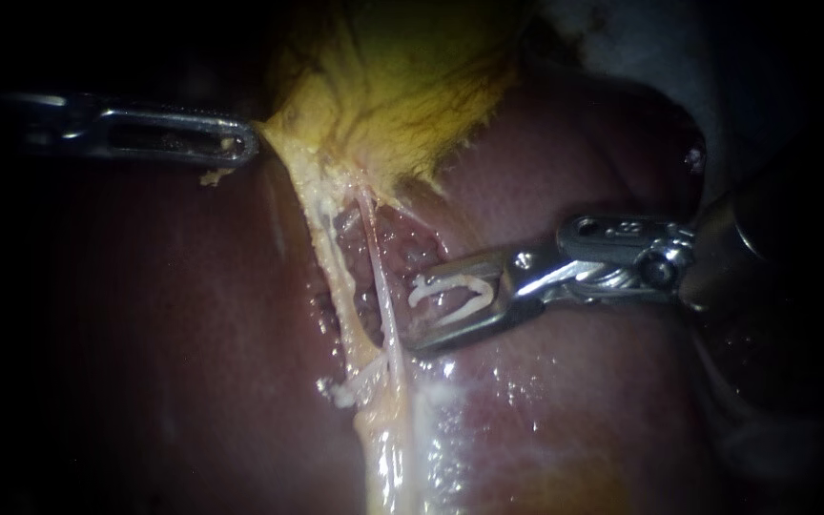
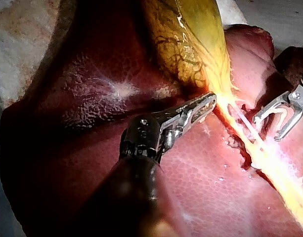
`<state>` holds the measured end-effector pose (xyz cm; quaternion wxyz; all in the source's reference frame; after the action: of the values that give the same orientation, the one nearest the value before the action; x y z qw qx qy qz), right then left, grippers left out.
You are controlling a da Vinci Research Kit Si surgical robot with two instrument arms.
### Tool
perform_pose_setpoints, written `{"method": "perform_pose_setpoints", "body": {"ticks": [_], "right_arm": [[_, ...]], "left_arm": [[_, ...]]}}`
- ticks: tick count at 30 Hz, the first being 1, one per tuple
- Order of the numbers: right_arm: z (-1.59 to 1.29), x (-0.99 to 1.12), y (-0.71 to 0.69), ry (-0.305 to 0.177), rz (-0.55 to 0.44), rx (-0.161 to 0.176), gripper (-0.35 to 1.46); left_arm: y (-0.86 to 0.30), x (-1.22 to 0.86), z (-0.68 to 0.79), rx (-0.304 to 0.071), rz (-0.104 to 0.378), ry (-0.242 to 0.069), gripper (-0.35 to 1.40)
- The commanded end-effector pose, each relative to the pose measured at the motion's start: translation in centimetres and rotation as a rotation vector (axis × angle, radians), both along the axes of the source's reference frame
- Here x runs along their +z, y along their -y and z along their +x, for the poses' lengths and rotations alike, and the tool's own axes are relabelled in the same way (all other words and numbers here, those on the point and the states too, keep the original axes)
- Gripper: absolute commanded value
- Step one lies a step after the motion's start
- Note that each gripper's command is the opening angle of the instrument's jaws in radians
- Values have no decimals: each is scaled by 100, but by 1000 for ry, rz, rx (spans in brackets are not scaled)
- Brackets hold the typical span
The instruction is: Clipping second clip left tube
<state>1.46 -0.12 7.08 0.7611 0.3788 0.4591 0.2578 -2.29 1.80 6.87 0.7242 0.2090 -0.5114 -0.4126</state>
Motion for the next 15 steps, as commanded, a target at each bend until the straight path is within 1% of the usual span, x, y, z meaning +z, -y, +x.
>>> {"method": "perform_pose_setpoints", "body": {"ticks": [1,7,11,15], "right_arm": [[1,-2,1,-10,2,-7,49],[12,-13,11,-60,28,-58,49],[21,-17,15,-74,24,-63,49],[30,-14,17,-73,20,-61,49]], "left_arm": [[0,0,0,0,0,0,-35],[0,0,0,0,0,0,-35],[0,0,0,0,0,0,-35],[0,1,0,0,0,0,-35]]}}
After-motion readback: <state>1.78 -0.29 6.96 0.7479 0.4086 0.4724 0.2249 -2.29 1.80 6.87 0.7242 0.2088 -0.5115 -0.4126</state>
